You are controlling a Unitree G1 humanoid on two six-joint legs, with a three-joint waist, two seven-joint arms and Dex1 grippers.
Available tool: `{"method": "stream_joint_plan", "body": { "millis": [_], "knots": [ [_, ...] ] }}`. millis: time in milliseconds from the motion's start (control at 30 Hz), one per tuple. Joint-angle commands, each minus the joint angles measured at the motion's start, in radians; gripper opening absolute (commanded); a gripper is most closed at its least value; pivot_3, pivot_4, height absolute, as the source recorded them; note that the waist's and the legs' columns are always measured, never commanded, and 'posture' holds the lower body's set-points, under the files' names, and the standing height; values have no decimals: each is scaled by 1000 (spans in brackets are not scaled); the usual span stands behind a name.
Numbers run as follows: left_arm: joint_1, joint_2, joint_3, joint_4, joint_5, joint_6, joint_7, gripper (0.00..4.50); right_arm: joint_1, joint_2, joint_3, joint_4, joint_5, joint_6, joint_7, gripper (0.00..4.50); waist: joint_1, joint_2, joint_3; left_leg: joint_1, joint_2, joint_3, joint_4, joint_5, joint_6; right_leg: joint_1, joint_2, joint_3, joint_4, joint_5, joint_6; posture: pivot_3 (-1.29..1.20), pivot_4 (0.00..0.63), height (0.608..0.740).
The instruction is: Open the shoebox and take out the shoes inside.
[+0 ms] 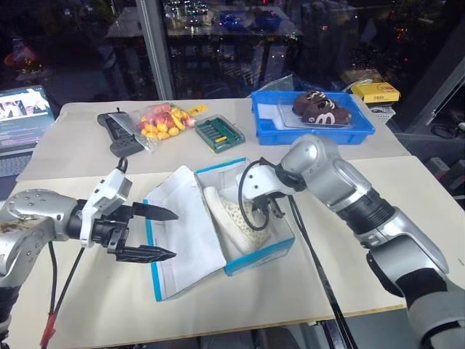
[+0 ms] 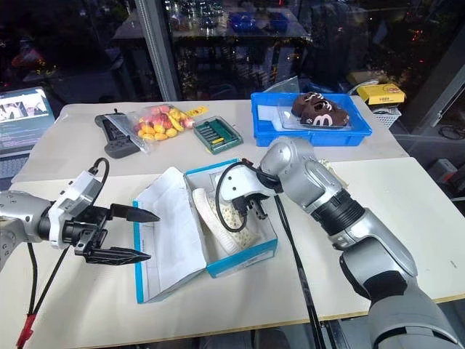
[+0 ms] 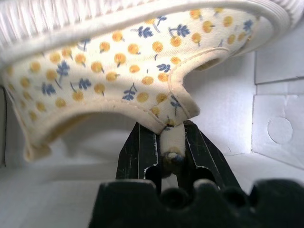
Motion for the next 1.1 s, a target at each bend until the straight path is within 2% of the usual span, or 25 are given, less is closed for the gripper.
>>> {"method": "stream_joint_plan", "body": {
  "millis": [33,300,433,533,667,767,867,967,1100],
  "knots": [
    [-20,10,3,-5,1,-19,-14,4500,-101,0,-117,10,43,30,-41,73,0,0,0,-1,0,0,0,0,0,-1,0,0,0,0,0,0,150,740],
    [-36,13,-4,5,10,-17,-24,4500,-134,21,-214,54,131,141,-83,72,0,1,0,-1,0,0,0,0,0,-1,0,0,0,1,-1,0,150,740],
    [-41,14,-6,7,12,-15,-28,4500,-213,3,-289,137,166,168,-122,72,1,1,1,-2,0,0,0,0,0,-1,0,0,0,1,-1,0,150,740],
    [-36,16,-1,4,10,-12,-29,4500,-282,-58,-335,223,170,146,-151,72,1,3,2,-5,0,0,0,0,0,-5,0,0,0,2,-2,0,150,740],
    [-29,18,4,1,8,-10,-29,4500,-337,-196,-351,334,120,48,-169,72,9,3,2,-13,0,0,0,0,0,-13,0,0,0,4,-7,0,150,740],
    [-39,15,-7,10,13,-13,-32,4500,-306,-307,-323,340,87,-39,-121,72,7,3,2,-15,-1,0,0,0,0,-14,-1,0,-1,4,-6,0,150,740],
    [-60,10,-23,21,18,-15,-38,4500,-237,-366,-297,311,65,-84,-77,72,2,3,2,-14,-1,0,0,0,0,-14,-1,0,-1,4,-6,0,150,740],
    [-80,6,-42,33,25,-19,-46,4500,-170,-379,-264,289,28,-136,-69,72,-14,4,2,-13,-1,1,0,0,0,-14,-1,1,0,4,-6,0,150,740],
    [-105,3,-63,55,43,-38,-57,4500,-106,-339,-232,322,11,-190,-80,72,-32,10,7,-13,-1,0,1,1,0,-14,-1,1,2,4,-2,0,150,740]
  ]
}}
